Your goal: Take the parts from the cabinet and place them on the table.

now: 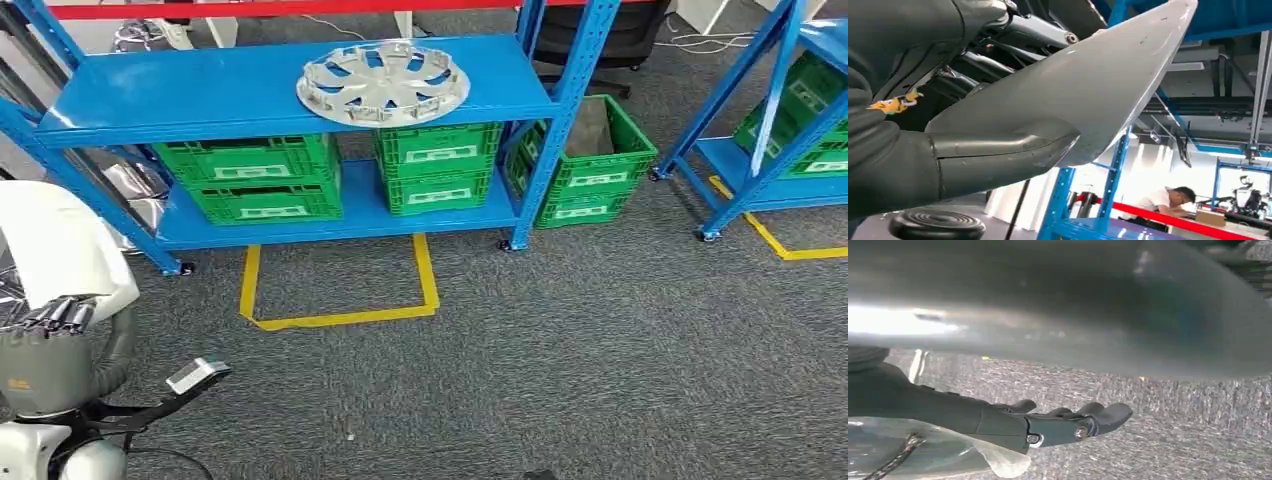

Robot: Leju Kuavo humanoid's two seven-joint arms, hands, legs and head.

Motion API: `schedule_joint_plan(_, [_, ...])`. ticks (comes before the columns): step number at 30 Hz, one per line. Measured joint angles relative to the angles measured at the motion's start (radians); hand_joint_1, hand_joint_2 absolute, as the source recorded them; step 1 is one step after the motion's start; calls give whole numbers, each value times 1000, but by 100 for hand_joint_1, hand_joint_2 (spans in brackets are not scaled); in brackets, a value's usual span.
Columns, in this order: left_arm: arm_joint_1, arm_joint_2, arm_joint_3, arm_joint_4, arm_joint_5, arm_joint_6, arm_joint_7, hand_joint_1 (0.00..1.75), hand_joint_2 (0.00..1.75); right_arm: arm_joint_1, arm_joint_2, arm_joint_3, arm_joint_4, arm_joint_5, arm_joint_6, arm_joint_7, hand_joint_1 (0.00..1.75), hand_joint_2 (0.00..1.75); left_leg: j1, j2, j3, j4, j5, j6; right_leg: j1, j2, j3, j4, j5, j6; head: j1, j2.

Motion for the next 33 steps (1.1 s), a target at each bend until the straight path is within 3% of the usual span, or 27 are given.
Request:
schedule_joint_plan(4, [5, -2, 1, 0, 1, 0, 0, 175, 175, 8, 0, 0, 0, 4, 0, 1, 0, 0, 1, -4, -9, -22, 51, -14, 1, -1, -50, 19, 34, -16, 2, 0])
schedule_joint_plan(5, [5, -2, 2, 0, 1, 0, 0, 175, 175, 7, 1, 0, 0, 5, 0, 1, 0, 0, 4, -5, -25, 0, -2, -22, -3, -6, -48, 18, 46, -25, 0, 0])
schedule_joint_plan(6, [5, -2, 3, 0, 2, 0, 0, 175, 175, 7, 1, 0, 0, 5, 0, 1, 0, 0, 6, -5, -45, 66, -79, -27, -3, -7, -63, 20, 58, -35, -4, 0])
schedule_joint_plan(7, [6, -1, 4, 1, 2, 0, 0, 175, 175, 7, 1, 0, 0, 7, 1, 0, 0, 0, 9, -5, -66, 156, -145, -31, -2, -8, -78, 23, 69, -38, -6, 0])
schedule_joint_plan(8, [6, -2, 5, 2, 3, 0, 0, 175, 175, 6, 1, 0, 0, 8, 2, 0, 0, 0, 9, -6, -82, 243, -188, -33, -1, -9, -93, 27, 79, -38, -6, 0])
schedule_joint_plan(9, [6, -2, 5, 4, 3, 0, 0, 175, 175, 6, 1, 0, 0, 8, 1, 0, 0, 0, 9, -6, -84, 301, -196, -32, -1, -9, -110, 33, 88, -39, -6, 0])
schedule_joint_plan(10, [6, -2, 5, 6, 3, 0, 0, 175, 175, 5, 1, 0, 0, 8, 1, 0, 0, 0, 9, -6, -69, 311, -175, -30, 0, -10, -128, 38, 96, -39, -7, 0])
schedule_joint_plan(11, [6, -2, 5, 6, 3, 0, 0, 175, 175, 5, 1, 0, 0, 8, 1, 0, 0, 0, 9, -6, -38, 284, -145, -27, 1, -10, -145, 45, 103, -39, -6, 0])
schedule_joint_plan(13, [5, -2, 5, 7, 4, 0, 0, 175, 175, 5, 1, 0, 0, 8, 1, 0, 0, 0, 8, -7, 74, 138, -100, -13, 3, -8, -167, 52, 116, -37, -7, 0])
schedule_joint_plan(14, [4, -1, 6, 7, 5, 0, 0, 175, 175, 5, 2, 0, 0, 10, 1, -1, 0, 0, 5, -11, 131, 54, -115, -3, 4, -8, -177, 54, 121, -35, -6, 0])
schedule_joint_plan(15, [3, -1, 8, 7, 6, 0, 0, 175, 175, 4, 3, 0, 0, 12, 1, -1, 0, 0, 2, -12, 160, -3, -128, 0, 9, -8, -182, 57, 127, -31, -5, 0])
schedule_joint_plan(18, [4, -1, 13, 8, 8, 0, 0, 175, 175, 5, 3, 0, 0, 13, 4, -2, 0, 0, -5, -12, 148, -13, -117, 7, 1, -7, -197, 51, 156, -9, -5, 0])
schedule_joint_plan(19, [3, -2, 14, 9, 8, 0, 0, 175, 175, 6, 3, 0, 0, 12, 3, -2, 0, 0, 5, -7, 147, -33, -109, 12, 4, -7, -206, 54, 147, -5, -6, 0])
schedule_joint_plan(20, [2, 0, 16, 9, 8, 0, -2, 175, 175, 6, 3, 0, 0, 13, 3, -2, 0, 0, 3, -3, 140, -32, -99, 16, 3, -5, -217, 73, 111, -1, -3, 0])
schedule_joint_plan(22, [2, -3, 18, 10, 9, 0, -6, 175, 175, 6, 3, 0, 0, 14, 3, -2, 0, 0, 1, -1, 116, -27, -81, 26, 1, -4, -263, 219, -1, 4, 2, 0])
schedule_joint_plan(23, [2, -3, 20, 12, 9, 0, -9, 175, 175, 5, 3, 0, 0, 16, 2, -2, 0, 0, -2, 0, 103, -22, -73, 28, 1, -3, -284, 303, -42, 7, 1, 0])
schedule_joint_plan(24, [2, -3, 21, 13, 9, 0, -11, 175, 175, 5, 3, 0, 0, 18, 2, -2, 0, 0, -3, 2, 89, -16, -67, 28, 1, -4, -295, 359, -59, 8, 1, 0])
schedule_joint_plan(25, [2, -3, 21, 15, 10, 0, -12, 175, 175, 6, 3, 0, 0, 18, 2, -2, 0, 0, -6, 2, 74, -10, -60, 28, 1, -3, -285, 370, -50, 8, 2, 0])
schedule_joint_plan(26, [2, -3, 22, 16, 10, 0, -13, 175, 175, 6, 3, 0, 0, 19, 2, -2, 0, 0, -7, 2, 61, -6, -53, 28, 1, -3, -254, 340, -23, 6, 2, 0])
schedule_joint_plan(28, [2, -3, 23, 18, 11, 0, -14, 175, 175, 3, 3, 0, 0, 21, 2, -2, 0, 0, -9, 1, 34, 2, -34, 26, 3, -3, -145, 188, 43, -3, 1, 0])
schedule_joint_plan(29, [1, -3, 24, 18, 11, 0, -16, 175, 175, 0, 3, 0, 0, 23, 2, -2, 0, 0, -9, 0, 25, 6, -24, 23, 8, -3, -81, 98, 43, -12, 2, 0])
schedule_joint_plan(30, [0, -3, 26, 18, 11, 0, -18, 175, 175, -5, 3, 0, 0, 24, 2, -2, 0, 0, -12, -1, 14, 8, -14, 16, 12, -4, -34, 22, 20, -15, 2, 0])
schedule_joint_plan(31, [-1, -4, 26, 18, 11, 0, -22, 175, 175, -7, 3, 0, 0, 25, 1, -2, 0, 0, -9, 1, 15, 1, -2, 11, 14, -3, -53, 36, 31, -15, -2, 0])
schedule_joint_plan(32, [-3, -5, 27, 19, 11, 0, -28, 175, 175, -7, 3, 0, 0, 26, 1, -3, 0, 0, -6, 1, 14, 1, 7, 6, 17, -2, -62, 31, 36, -17, 6, 0])
schedule_joint_plan(33, [-4, -7, 28, 19, 12, 0, -31, 175, 175, -6, 3, 0, 0, 27, 1, -2, 0, 0, -4, 1, 13, -4, 17, -1, 20, -2, -69, 34, 42, -24, 6, 0])
